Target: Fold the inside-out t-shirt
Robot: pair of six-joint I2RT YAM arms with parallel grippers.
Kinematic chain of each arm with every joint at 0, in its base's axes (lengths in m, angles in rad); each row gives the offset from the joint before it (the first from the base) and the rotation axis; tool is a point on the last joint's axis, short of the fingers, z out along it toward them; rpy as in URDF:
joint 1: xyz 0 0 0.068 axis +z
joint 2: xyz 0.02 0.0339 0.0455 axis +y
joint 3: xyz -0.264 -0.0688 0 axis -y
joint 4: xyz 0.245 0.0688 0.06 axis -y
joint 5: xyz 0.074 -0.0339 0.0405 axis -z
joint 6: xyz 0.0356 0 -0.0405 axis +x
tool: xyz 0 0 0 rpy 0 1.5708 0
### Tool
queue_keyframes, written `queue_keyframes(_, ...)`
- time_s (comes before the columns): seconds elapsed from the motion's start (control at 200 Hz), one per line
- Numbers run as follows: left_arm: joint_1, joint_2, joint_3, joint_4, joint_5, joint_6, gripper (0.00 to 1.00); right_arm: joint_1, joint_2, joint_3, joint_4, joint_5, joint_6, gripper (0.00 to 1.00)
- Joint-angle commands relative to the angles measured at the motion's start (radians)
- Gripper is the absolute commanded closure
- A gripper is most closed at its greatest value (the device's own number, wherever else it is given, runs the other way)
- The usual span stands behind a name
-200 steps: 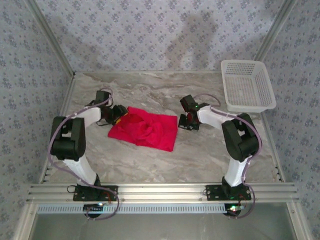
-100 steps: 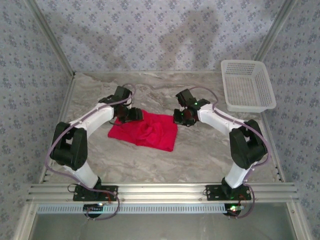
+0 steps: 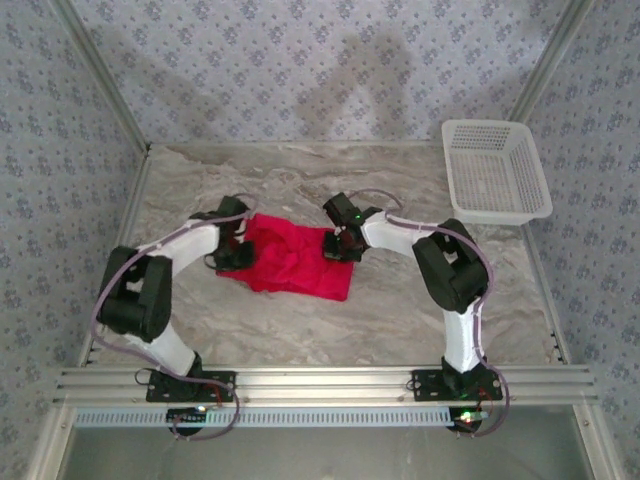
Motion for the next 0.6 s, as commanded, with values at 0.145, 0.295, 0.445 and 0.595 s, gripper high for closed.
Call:
queue_keyframes(0.145, 0.168, -0.213, -0.168, -0.066, -0.059, -0.164, 0.87, -0.002, -0.008, -0.019, -0.068, 0.021, -0.007, 0.88)
queue_keyframes(0.295, 0.131, -0.302, -0.12, -0.049, -0.076, -0.175, 0.53, 0.018, -0.051, 0.016, -0.057, -0.038, -0.037, 0.85)
queue_keyframes(0.445, -0.011, -0.238, 0.032, 0.054, 0.022, -0.08, 0.49, 0.027, -0.081, 0.03, -0.07, -0.028, -0.033, 0.84)
queue_keyframes(0.595, -0.129, -0.026, 0.189, 0.043, 0.077, 0.009, 0.49, 0.009, -0.073, 0.016, -0.067, -0.034, -0.022, 0.84)
